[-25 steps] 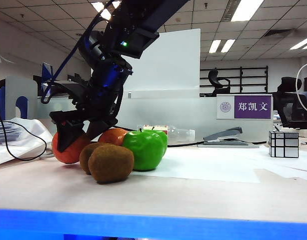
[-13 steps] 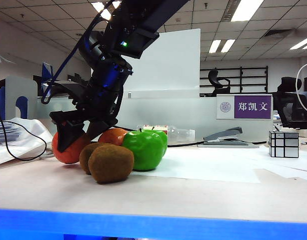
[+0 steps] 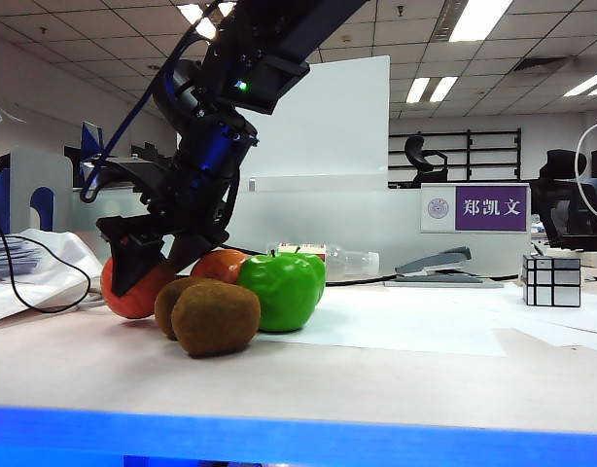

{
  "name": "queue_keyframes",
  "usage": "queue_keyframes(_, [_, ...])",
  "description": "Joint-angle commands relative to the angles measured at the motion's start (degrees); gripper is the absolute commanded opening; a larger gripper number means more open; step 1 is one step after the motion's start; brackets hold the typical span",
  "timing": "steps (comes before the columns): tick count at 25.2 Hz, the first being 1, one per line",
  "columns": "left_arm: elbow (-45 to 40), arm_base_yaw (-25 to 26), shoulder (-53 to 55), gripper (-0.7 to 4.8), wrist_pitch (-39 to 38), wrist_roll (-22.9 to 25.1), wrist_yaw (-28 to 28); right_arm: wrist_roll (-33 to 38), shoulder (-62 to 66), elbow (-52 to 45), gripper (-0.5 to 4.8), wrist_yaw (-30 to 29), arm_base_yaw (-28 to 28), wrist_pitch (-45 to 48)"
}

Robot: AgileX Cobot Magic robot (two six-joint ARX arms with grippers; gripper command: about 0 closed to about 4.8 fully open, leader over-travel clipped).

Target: Put the same fruits together.

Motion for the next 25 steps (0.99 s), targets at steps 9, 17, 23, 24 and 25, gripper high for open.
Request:
queue_keyframes(9, [0.3,0.0,0.0,0.62,0.8,0.2,0.0,0.1,0.2,0.1,3.8,-0.1,0.1,-0.5])
queue_keyframes(17, [0.3,0.0,0.0,0.62,0.8,0.2,0.0,0.1,0.2,0.1,4.44,0.0,0.1,-0.3])
queue_keyframes(23, [0.3,0.0,0.0,0.62,0.8,0.2,0.0,0.1,0.2,0.1,4.79,0.1,0.1,0.2])
queue_keyframes(24, [0.3,0.0,0.0,0.62,0.8,0.2,0.0,0.1,0.2,0.1,4.79,0.1,0.1,0.2])
queue_keyframes(25, [0.3,0.0,0.0,0.62,0.8,0.2,0.0,0.1,0.2,0.1,4.79,0.1,0.1,0.3])
